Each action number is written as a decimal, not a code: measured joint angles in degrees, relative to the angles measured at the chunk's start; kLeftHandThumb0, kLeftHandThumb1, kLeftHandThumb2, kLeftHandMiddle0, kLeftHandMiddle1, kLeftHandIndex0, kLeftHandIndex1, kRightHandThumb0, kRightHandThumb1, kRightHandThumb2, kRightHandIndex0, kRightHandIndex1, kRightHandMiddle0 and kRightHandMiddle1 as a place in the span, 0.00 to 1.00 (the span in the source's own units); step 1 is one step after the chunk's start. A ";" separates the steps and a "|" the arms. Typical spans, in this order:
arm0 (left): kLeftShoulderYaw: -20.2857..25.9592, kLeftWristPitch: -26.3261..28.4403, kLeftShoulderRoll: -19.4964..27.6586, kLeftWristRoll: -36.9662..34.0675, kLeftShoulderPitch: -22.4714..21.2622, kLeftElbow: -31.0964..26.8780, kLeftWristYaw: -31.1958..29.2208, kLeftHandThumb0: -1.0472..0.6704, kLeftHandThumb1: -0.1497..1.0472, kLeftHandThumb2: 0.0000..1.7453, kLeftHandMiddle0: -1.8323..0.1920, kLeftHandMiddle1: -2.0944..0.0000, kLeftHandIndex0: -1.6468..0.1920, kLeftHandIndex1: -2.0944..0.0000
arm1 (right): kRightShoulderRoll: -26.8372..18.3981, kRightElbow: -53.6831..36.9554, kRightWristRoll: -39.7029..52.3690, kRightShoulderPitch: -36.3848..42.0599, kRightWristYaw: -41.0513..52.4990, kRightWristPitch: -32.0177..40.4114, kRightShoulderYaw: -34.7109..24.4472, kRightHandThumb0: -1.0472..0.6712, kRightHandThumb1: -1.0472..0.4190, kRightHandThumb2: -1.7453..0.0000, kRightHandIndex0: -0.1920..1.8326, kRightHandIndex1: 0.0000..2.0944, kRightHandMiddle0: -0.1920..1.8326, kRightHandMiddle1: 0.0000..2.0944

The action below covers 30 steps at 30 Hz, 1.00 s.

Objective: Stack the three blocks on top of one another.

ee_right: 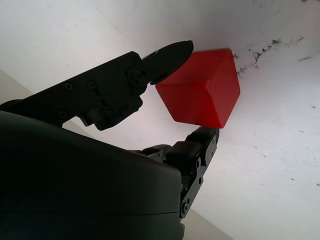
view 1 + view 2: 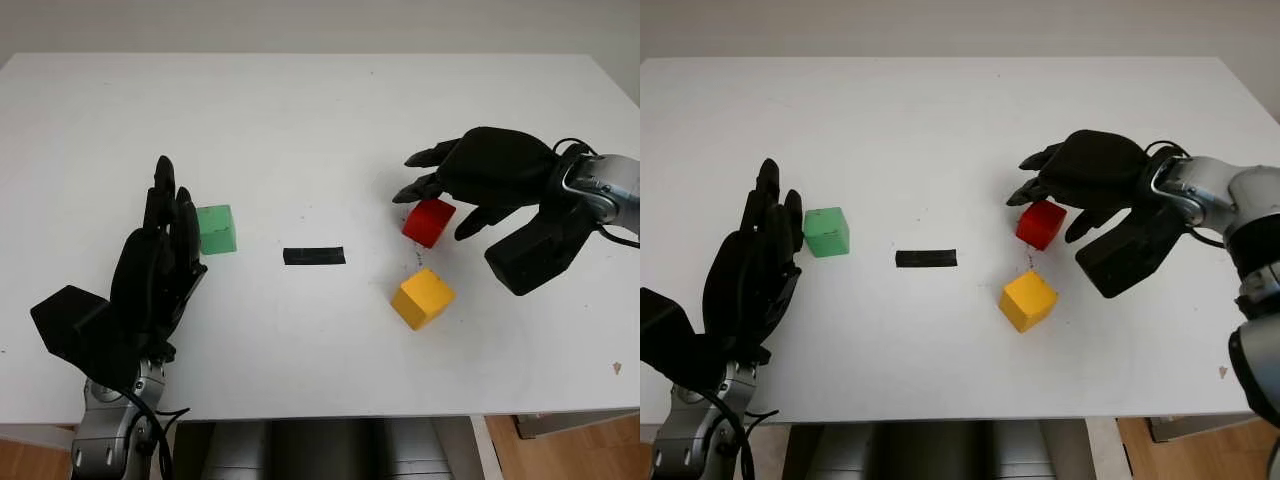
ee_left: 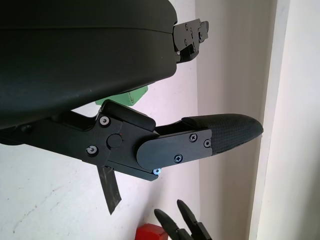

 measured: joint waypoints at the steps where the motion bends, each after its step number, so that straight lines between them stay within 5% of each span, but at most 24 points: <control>1: 0.06 0.00 0.00 0.00 0.01 -0.01 0.00 0.15 1.00 0.35 1.00 0.99 1.00 1.00 | 0.13 0.30 0.09 -0.01 -0.46 -0.04 0.06 0.43 0.18 0.97 0.32 0.04 0.48 0.08; 10: 0.15 0.00 0.13 0.01 0.07 -0.56 0.00 0.15 1.00 0.34 1.00 0.99 1.00 1.00 | 0.74 1.75 1.89 0.02 -0.92 -0.52 0.09 0.42 0.16 0.97 0.33 0.03 0.49 0.12; 13: 0.14 0.00 0.14 0.01 0.08 -0.57 -0.08 0.14 1.00 0.34 1.00 0.99 1.00 1.00 | 0.79 1.82 2.13 0.05 -1.32 -0.52 0.09 0.43 0.13 0.97 0.35 0.03 0.38 0.40; 17: 0.13 0.05 0.14 0.01 0.10 -0.74 -0.10 0.15 1.00 0.35 1.00 1.00 1.00 1.00 | 0.79 2.04 2.07 0.11 -3.30 -0.60 0.18 0.44 0.10 0.97 0.37 0.03 0.34 0.55; 23: 0.03 0.12 0.13 0.03 0.11 -0.74 -0.11 0.15 1.00 0.35 1.00 1.00 1.00 1.00 | 0.79 2.38 1.89 0.04 -5.17 -0.23 0.34 0.45 0.08 0.97 0.36 0.03 0.33 0.58; 30: -0.05 0.21 0.08 0.03 0.10 -0.74 -0.22 0.15 1.00 0.35 1.00 0.99 1.00 1.00 | 0.80 2.38 2.55 -0.92 -4.31 1.15 0.07 0.45 0.11 0.97 0.37 0.03 0.38 0.51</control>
